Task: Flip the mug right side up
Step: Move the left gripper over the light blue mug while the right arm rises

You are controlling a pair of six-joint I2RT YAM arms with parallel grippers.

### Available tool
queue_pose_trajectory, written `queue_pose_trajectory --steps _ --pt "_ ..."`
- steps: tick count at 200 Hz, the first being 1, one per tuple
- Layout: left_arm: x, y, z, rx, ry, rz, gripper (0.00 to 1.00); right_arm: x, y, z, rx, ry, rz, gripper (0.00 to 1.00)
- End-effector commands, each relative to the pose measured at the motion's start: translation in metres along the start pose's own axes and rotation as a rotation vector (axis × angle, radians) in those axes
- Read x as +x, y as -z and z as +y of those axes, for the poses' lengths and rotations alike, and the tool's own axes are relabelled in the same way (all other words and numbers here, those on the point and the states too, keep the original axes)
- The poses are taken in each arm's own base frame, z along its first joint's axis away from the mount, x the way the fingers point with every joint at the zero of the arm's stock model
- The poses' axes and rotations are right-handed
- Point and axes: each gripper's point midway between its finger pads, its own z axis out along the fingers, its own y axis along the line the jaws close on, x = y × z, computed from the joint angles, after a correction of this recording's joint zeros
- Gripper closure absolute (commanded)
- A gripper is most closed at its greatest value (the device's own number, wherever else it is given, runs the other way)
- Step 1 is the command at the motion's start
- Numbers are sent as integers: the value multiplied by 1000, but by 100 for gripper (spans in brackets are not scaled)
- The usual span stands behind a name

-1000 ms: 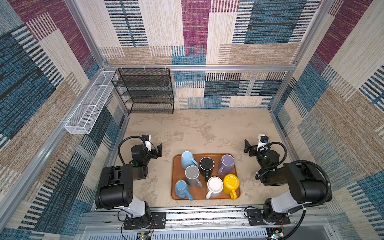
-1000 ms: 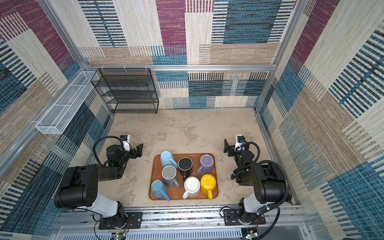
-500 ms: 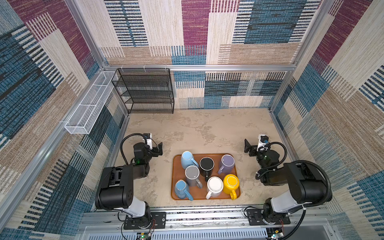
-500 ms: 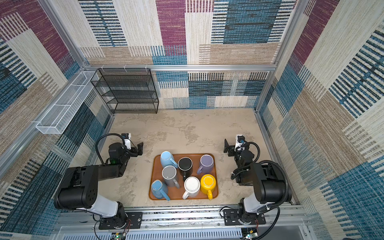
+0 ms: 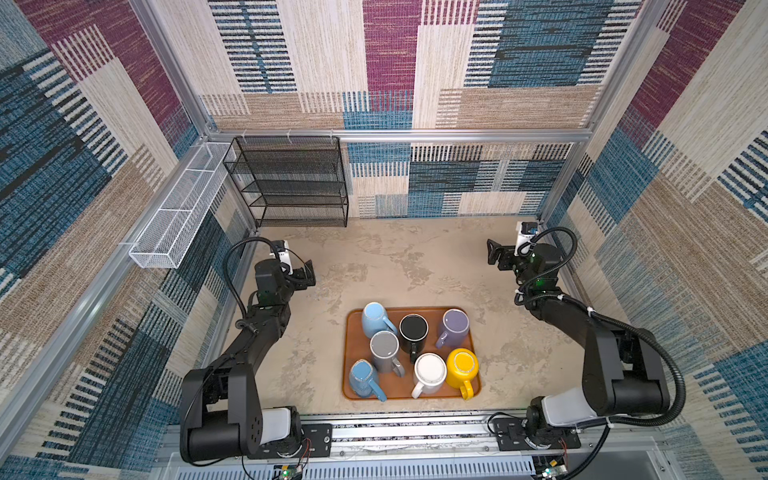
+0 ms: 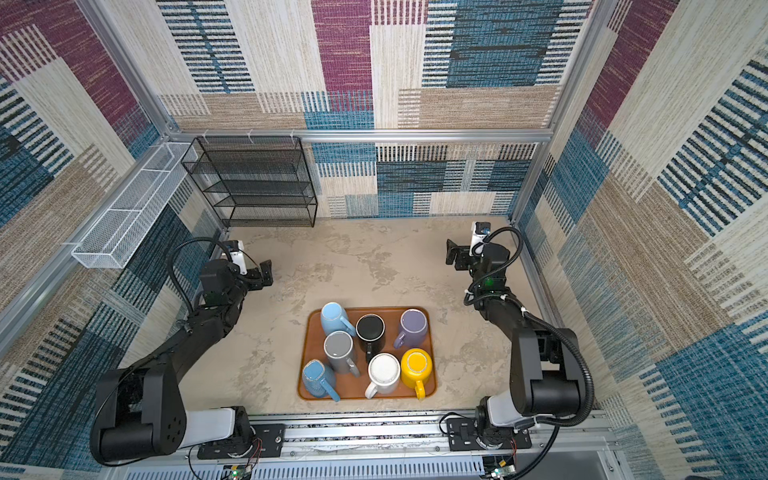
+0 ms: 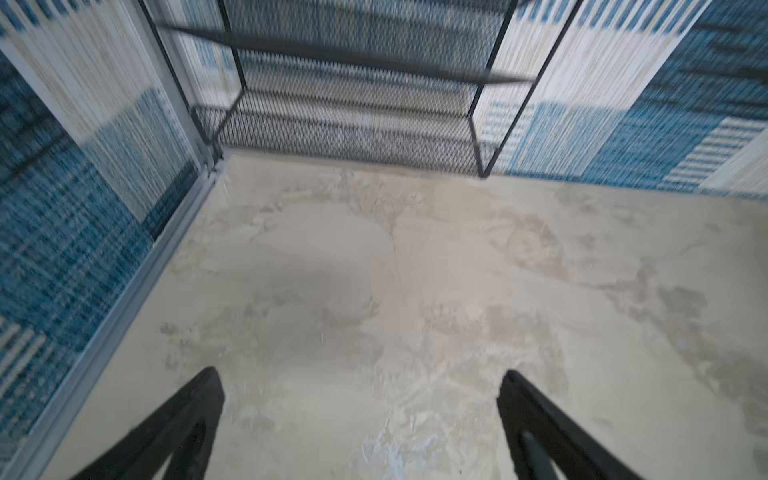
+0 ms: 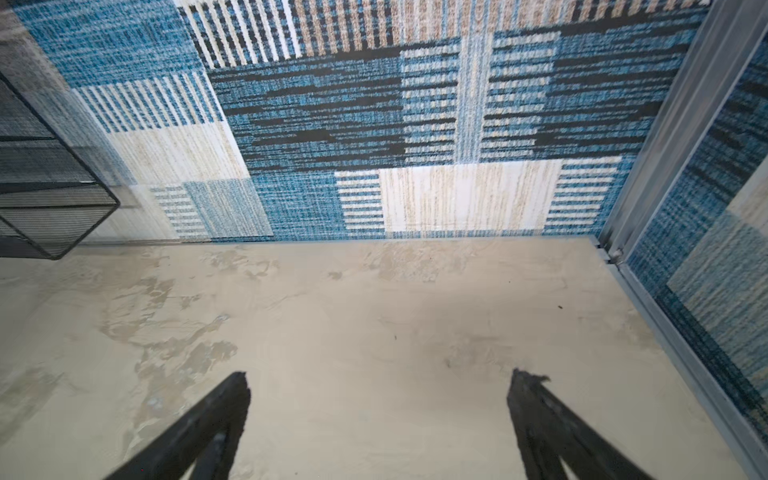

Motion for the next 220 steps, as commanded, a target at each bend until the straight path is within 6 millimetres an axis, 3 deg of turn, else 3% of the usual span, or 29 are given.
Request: queue_pose_trajectory --steps 1,19,38,98,158,198,220 --pt "-17 13 -14 60 36 42 1 -20 14 10 -23 -29 -17 0" --pt "-41 26 -24 108 56 19 1 -45 28 21 -64 -27 -62 0" --pt "-56 38 -33 153 79 5 1 -58 35 34 -131 -63 -60 0" --pt "-70 66 -62 282 102 28 1 -51 30 86 -459 -214 90 0" --pt "-49 103 -100 335 40 156 1 -76 56 95 -483 -192 49 0" --pt "-8 133 -137 360 -12 310 0 -67 61 109 -563 -239 111 0" --pt "15 144 -144 346 2 403 0 -59 62 106 -469 -192 109 0"
